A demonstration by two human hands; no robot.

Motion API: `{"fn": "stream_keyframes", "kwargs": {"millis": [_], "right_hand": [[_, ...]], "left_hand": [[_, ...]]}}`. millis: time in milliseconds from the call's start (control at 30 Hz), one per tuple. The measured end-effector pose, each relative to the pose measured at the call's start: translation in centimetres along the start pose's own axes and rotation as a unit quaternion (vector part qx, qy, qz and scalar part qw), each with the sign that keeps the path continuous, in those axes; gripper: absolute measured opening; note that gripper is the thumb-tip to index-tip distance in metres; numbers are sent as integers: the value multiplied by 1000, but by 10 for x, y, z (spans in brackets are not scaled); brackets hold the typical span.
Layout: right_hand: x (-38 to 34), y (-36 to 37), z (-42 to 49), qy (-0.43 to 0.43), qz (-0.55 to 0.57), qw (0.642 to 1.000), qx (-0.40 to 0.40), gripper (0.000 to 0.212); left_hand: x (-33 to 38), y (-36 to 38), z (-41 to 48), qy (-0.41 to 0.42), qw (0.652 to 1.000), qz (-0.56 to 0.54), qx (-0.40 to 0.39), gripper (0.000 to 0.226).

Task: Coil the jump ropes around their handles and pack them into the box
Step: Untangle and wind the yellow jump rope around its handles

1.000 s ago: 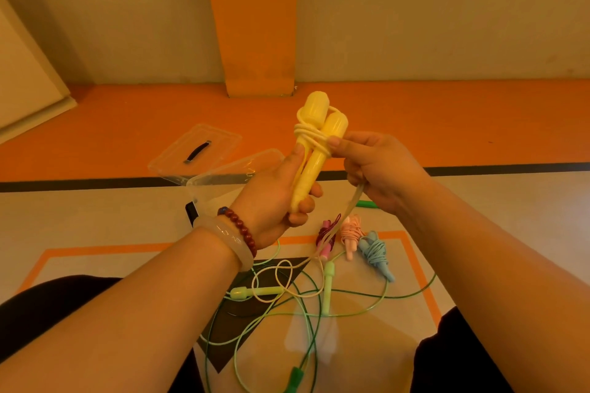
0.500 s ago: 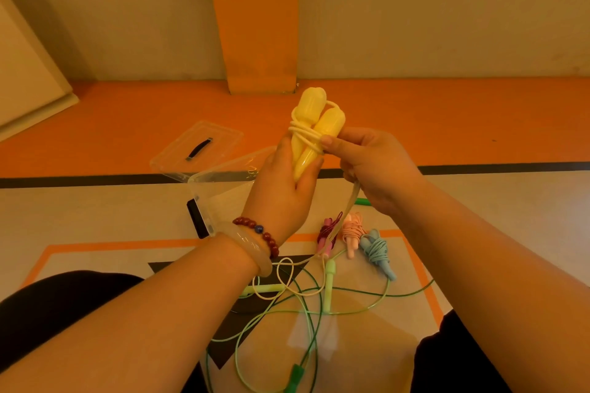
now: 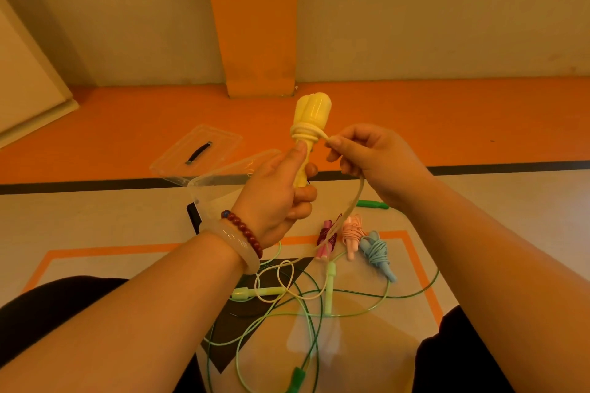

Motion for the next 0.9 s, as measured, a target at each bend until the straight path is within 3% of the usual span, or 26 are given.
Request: {"fn": "stream_keyframes", "kwargs": {"millis": [167, 333, 600, 800, 900], "right_hand": [[-8, 4, -4, -89, -131, 987, 10, 23], [-10, 7, -4, -119, -125, 985, 7, 17], [1, 4, 1, -23, -13, 1000, -3, 11], [7, 0, 0, 33, 10, 999, -4, 41], [9, 3, -3, 73, 30, 996, -48, 28]], "left_hand": [[2, 0, -2, -19, 997, -55, -41, 46], [3, -2, -1, -24, 997, -68, -34, 41], [-1, 0, -1, -52, 993, -80, -70, 54], [1, -1, -5, -69, 994, 24, -75, 44], [3, -1, -6, -62, 992, 70, -84, 52]]}}
Point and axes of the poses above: each hand's wrist, its own z-axis towards the middle knuckle, its own y-axis out of the palm, x = y × z, the point moved 4 cm from there along z, towards the middle knuckle, and after that the axes turned 11 degrees about z, right-handed, at the moved point
